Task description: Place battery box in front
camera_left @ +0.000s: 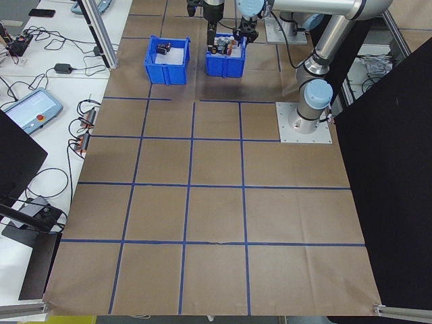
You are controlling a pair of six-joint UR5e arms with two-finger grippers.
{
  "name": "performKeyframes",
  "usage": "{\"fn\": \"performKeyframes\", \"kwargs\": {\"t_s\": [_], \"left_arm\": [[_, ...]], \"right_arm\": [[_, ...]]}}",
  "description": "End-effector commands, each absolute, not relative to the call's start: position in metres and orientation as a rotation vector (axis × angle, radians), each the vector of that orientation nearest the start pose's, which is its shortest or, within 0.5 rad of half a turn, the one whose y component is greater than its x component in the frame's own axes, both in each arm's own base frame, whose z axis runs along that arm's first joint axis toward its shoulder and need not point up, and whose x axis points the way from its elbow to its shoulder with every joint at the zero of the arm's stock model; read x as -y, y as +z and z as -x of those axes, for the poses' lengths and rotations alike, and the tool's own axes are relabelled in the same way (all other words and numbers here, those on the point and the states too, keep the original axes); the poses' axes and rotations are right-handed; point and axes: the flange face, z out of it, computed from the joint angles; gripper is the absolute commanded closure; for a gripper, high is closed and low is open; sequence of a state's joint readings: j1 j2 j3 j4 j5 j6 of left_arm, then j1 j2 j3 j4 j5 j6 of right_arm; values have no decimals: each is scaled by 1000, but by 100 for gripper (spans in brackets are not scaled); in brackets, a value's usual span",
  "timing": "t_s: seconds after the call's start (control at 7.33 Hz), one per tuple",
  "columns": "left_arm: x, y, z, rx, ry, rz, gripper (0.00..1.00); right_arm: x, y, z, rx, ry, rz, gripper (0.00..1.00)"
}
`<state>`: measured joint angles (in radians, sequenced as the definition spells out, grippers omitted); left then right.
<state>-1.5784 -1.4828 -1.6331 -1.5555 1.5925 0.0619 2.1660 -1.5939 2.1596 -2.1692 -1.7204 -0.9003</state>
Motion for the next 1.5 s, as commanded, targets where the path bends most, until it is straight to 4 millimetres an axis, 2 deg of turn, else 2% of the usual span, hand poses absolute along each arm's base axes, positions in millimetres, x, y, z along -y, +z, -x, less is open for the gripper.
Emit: {"fn": "performKeyframes", "kwargs": {"t_s": [0.0,0.14,0.41,0.55,0.68,0.95,1.09,1.23,1.36], "left_arm": [[453,490,134,-3117,-47,-107,0],[453,490,133,-3116,-49,-105,0],[452,493,133,-3114,-61,-102,0],[453,492,134,-3115,-59,-104,0],[452,492,134,-3114,-56,-104,0],[452,492,133,-3114,-59,-102,0],[452,490,133,-3114,-44,-102,0],[453,489,133,-3114,-47,-102,0],[455,486,133,-3117,-40,-102,0]], "right_arm": [[285,294,-334,-2432,-58,2238,0],[285,315,-333,-2438,-105,2235,0],[301,365,-320,-2490,-73,2170,0],[327,387,-303,-2564,-101,2081,0],[361,406,-273,-2668,-142,1953,0],[408,429,-218,-2925,-254,1349,0],[423,439,-197,-2957,-279,1133,0],[435,454,-180,-3028,-256,853,0],[451,461,-171,-3064,-206,701,0]]}}
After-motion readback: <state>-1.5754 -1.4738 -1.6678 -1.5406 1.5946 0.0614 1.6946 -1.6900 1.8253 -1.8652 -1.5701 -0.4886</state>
